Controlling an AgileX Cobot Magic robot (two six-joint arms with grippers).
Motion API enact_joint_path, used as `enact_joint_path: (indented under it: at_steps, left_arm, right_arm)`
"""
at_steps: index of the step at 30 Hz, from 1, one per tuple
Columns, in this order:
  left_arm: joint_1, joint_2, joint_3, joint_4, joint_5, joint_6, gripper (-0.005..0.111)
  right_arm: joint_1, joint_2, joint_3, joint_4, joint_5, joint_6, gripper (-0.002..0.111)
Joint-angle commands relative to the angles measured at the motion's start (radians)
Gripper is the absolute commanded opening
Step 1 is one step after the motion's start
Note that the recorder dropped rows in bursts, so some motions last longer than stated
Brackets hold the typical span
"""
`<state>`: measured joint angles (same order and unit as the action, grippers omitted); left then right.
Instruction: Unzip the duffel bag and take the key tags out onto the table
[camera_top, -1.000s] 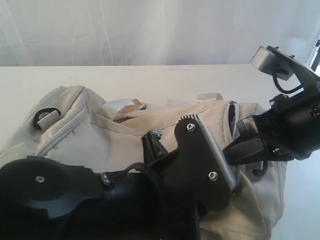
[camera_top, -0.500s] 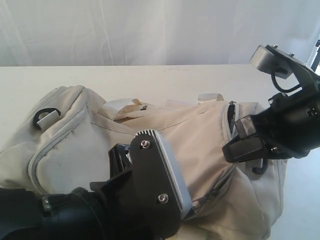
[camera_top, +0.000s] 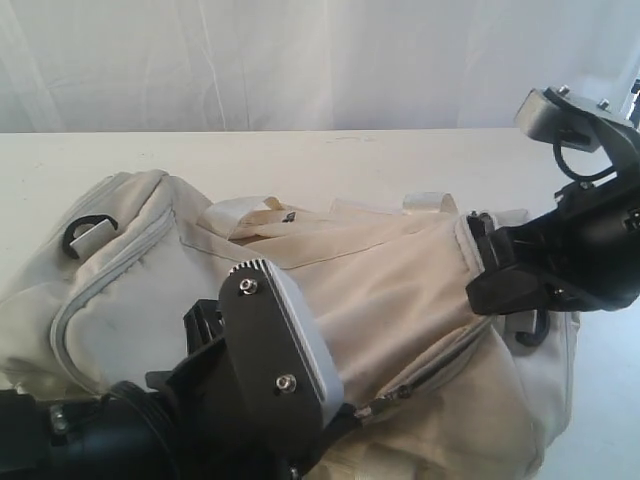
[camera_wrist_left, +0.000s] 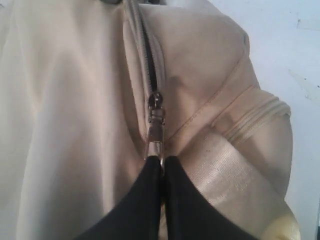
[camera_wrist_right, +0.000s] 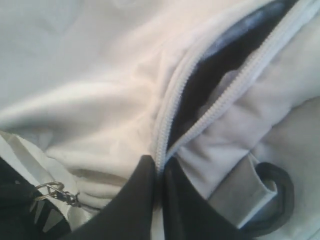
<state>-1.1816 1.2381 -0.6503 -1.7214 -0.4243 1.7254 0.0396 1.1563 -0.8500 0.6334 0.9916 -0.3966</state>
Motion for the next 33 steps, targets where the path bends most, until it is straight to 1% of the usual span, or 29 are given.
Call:
enact_joint_path:
  at_steps: [1,4,6,8,10,11,12,14,17,19,20,22,24,26,27,28,29,31,33]
  left_arm:
    - [-0.006,-0.012,0.039,-0.023,-0.007,-0.070,0.000]
    - [-0.004,-0.012,0.062,-0.023,0.019,-0.134,0.000]
    - [0.020,-0.012,0.062,-0.023,0.059,-0.137,0.000]
    - [0.124,-0.010,0.062,-0.023,0.215,-0.141,0.000]
    - [0.210,-0.005,0.062,-0.023,0.280,-0.126,0.000]
    - [0.234,-0.004,0.062,-0.023,0.296,-0.122,0.000]
    - [0.275,0.007,0.062,-0.023,0.346,-0.122,0.000]
    - [0.322,0.033,0.062,-0.023,0.442,-0.122,0.000]
    - [0.349,0.072,0.055,-0.021,0.498,-0.156,0.000]
    - [0.360,0.090,0.039,0.031,0.533,-0.208,0.000]
    - [0.371,0.100,0.025,0.095,0.560,-0.267,0.000]
    - [0.398,0.121,-0.008,0.317,0.633,-0.436,0.000]
    - [0.438,0.147,-0.061,0.645,0.742,-0.714,0.000]
    - [0.460,0.166,-0.116,0.957,0.829,-0.992,0.000]
    - [0.462,0.168,-0.145,1.104,0.867,-1.114,0.000]
    - [0.462,0.168,-0.165,1.204,0.890,-1.187,0.000]
    - [0.461,0.166,-0.191,1.294,0.920,-1.262,0.000]
    - [0.461,0.152,-0.218,1.335,0.946,-1.287,0.000]
    - [0.461,0.125,-0.236,1.337,0.964,-1.287,0.000]
  right_arm:
    - [-0.002,-0.045,-0.002,-0.072,-0.062,0.044,0.000]
    - [-0.002,-0.052,-0.002,-0.072,-0.055,0.044,0.000]
    - [-0.002,-0.052,-0.002,-0.068,-0.045,0.044,0.000]
    - [-0.002,-0.052,-0.002,-0.065,-0.026,0.044,0.000]
    - [-0.002,-0.054,-0.002,-0.065,-0.024,0.044,0.000]
    - [-0.002,-0.056,-0.002,-0.063,-0.024,0.044,0.000]
    - [-0.002,-0.058,-0.002,-0.063,-0.024,0.044,0.000]
    - [-0.002,-0.058,-0.002,-0.063,-0.024,0.044,0.000]
    - [-0.002,-0.058,-0.002,-0.063,-0.026,0.044,0.000]
    - [-0.002,-0.058,-0.002,-0.063,-0.028,0.044,0.000]
    - [-0.002,-0.058,-0.002,-0.063,-0.028,0.044,0.000]
    - [-0.002,-0.058,-0.002,-0.063,-0.028,0.044,0.000]
    - [-0.002,-0.058,-0.002,-0.063,-0.028,0.044,0.000]
    - [-0.002,-0.058,-0.002,-0.063,-0.031,0.044,0.000]
    - [-0.002,-0.058,-0.002,-0.063,-0.033,0.044,0.000]
    - [-0.002,-0.058,-0.002,-0.063,-0.035,0.044,0.000]
    - [-0.002,-0.058,-0.002,-0.063,-0.038,0.044,0.000]
    - [-0.002,-0.058,-0.002,-0.063,-0.040,0.044,0.000]
    - [-0.002,-0.058,-0.002,-0.064,-0.040,0.044,0.000]
